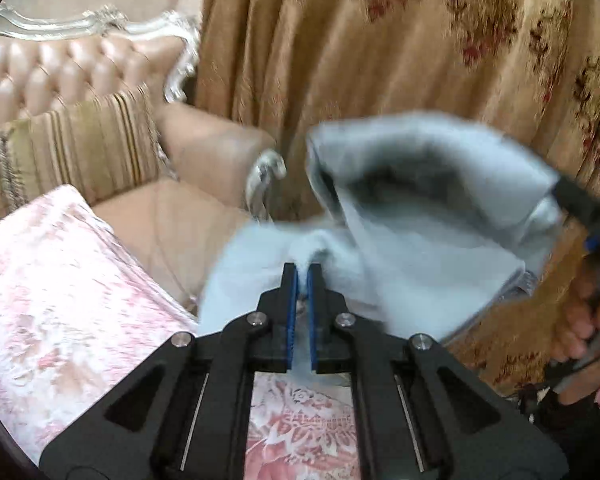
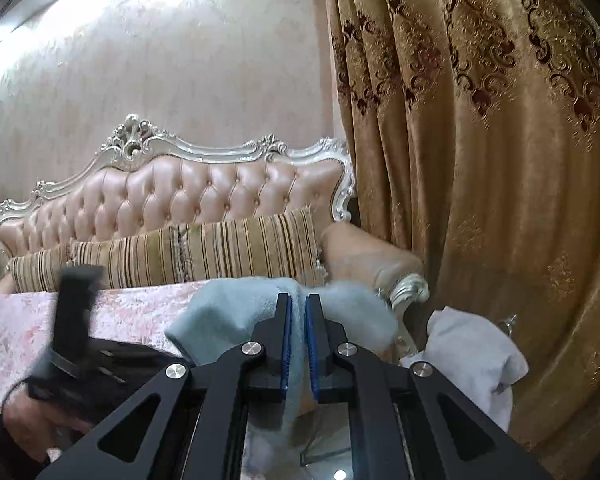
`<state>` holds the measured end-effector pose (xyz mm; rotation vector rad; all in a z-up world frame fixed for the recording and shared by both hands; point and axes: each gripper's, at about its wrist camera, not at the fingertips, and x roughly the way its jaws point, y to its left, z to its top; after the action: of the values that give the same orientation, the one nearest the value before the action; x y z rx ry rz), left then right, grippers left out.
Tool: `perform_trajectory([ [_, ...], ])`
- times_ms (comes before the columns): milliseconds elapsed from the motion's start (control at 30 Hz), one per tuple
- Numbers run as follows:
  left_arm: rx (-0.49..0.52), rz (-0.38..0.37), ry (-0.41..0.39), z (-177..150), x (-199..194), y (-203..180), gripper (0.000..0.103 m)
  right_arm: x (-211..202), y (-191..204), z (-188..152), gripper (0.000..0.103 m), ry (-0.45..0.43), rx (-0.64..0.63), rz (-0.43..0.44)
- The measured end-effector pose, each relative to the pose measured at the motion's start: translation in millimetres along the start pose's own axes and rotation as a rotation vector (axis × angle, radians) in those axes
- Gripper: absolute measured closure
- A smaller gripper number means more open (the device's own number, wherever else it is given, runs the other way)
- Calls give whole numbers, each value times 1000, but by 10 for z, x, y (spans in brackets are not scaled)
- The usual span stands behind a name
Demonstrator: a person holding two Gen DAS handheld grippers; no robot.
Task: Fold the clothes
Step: 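Lift the shirt with the right tool while the left tool grips it too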
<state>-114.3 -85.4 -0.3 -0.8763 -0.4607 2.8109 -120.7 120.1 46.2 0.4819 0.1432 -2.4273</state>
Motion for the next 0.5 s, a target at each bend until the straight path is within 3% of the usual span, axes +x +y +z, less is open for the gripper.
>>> perform_trajectory([
  [233, 2, 77, -123, 153, -658, 43, 97, -186, 242, 113, 102, -52, -38, 20],
  [367, 30, 125, -134, 63, -746, 55, 97, 6, 431, -15, 102, 29, -63, 56],
  [500, 20, 134, -127, -8, -828, 88, 97, 269, 633, -406, 96, 181, -56, 144],
])
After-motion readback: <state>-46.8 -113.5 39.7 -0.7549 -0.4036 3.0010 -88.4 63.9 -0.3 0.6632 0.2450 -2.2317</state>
